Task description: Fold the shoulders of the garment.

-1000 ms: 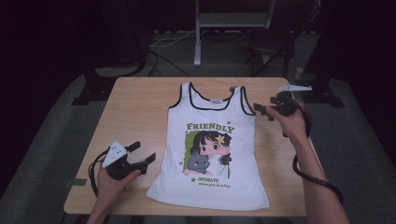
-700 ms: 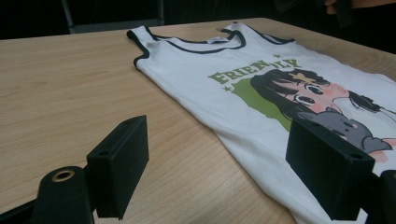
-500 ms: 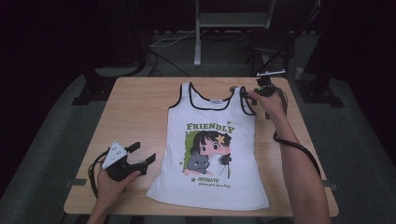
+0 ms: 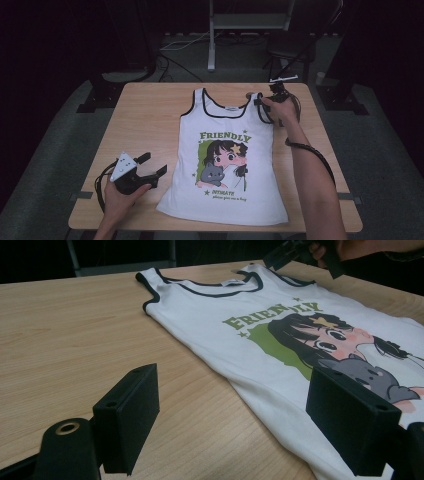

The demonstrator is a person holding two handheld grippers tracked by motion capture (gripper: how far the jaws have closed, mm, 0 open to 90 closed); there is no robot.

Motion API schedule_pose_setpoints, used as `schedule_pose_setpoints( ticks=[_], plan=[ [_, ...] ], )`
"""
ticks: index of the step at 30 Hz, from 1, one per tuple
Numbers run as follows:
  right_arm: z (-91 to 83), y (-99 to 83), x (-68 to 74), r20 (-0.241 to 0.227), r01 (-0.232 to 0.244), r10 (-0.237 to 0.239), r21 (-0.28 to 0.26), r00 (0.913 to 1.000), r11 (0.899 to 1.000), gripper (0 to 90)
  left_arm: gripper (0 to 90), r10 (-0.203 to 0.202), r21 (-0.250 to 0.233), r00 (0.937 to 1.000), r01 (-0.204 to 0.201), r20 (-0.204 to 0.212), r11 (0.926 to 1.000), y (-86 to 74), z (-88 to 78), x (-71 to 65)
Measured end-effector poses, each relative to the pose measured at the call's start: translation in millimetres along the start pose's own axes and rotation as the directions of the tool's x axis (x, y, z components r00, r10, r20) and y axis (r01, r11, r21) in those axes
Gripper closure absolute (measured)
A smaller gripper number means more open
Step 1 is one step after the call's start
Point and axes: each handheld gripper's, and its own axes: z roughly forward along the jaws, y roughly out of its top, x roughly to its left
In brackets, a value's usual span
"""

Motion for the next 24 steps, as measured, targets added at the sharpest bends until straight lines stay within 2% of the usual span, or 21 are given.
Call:
schedule_pose_setpoints(
  ticks=[1, 3, 5, 8, 13, 15, 19, 24],
  plan=[
    [0.0, 0.0, 0.0, 0.0, 0.0, 0.0, 0.0, 1.0, 1.0, 28.4, 20.9, 0.0, 0.0, 1.0, 0.0, 0.0, 1.0, 0.0, 0.0, 0.0],
    [4.5, -1.9, -0.9, -0.001, -0.013, 0.013, 0.009, 0.9999, 1.0, 34.4, 20.9, 0.0, 0.0, 1.0, 0.0, 0.0, 1.0, -0.1, -0.2, -0.3],
    [5.8, -2.5, 0.0, -0.007, -0.018, 0.018, -0.004, 0.9998, 1.0, 39.5, 20.9, -0.004, 0.0, 1.0, 0.004, 0.001, 1.0, -0.1, -0.2, -0.7],
    [6.9, -3.4, 4.2, 0.004, 0.013, -0.013, -0.005, 0.9999, 1.0, 52.5, 20.9, 0.002, 0.0, 1.0, -0.002, 0.0, 1.0, -0.1, -0.1, -1.0],
    [8.1, -8.0, 4.9, 0.0, 0.013, -0.013, -0.032, 0.9999, 0.999, 75.1, 20.9, 0.008, 0.002, 1.0, -0.008, -0.001, 1.0, 0.0, 0.1, -1.6],
    [8.5, -10.1, 5.2, -0.008, 0.007, -0.007, -0.04, 0.9999, 0.999, 80.3, 20.9, 0.01, 0.002, 0.9999, -0.01, -0.002, 0.9999, 0.1, 0.1, -1.7],
    [7.1, -13.4, 6.0, -0.049, -0.029, 0.025, -0.075, 0.9985, 0.997, 85.5, 20.9, 0.016, 0.003, 0.9999, -0.016, -0.003, 0.9999, 0.0, -0.1, -2.1],
    [-1.7, -14.6, 10.8, -0.095, -0.018, 0.006, -0.119, 0.9955, 0.993, 86.0, 20.9, 0.015, 0.003, 0.9999, -0.015, -0.004, 0.9999, -0.1, 0.1, -2.8]
  ],
)
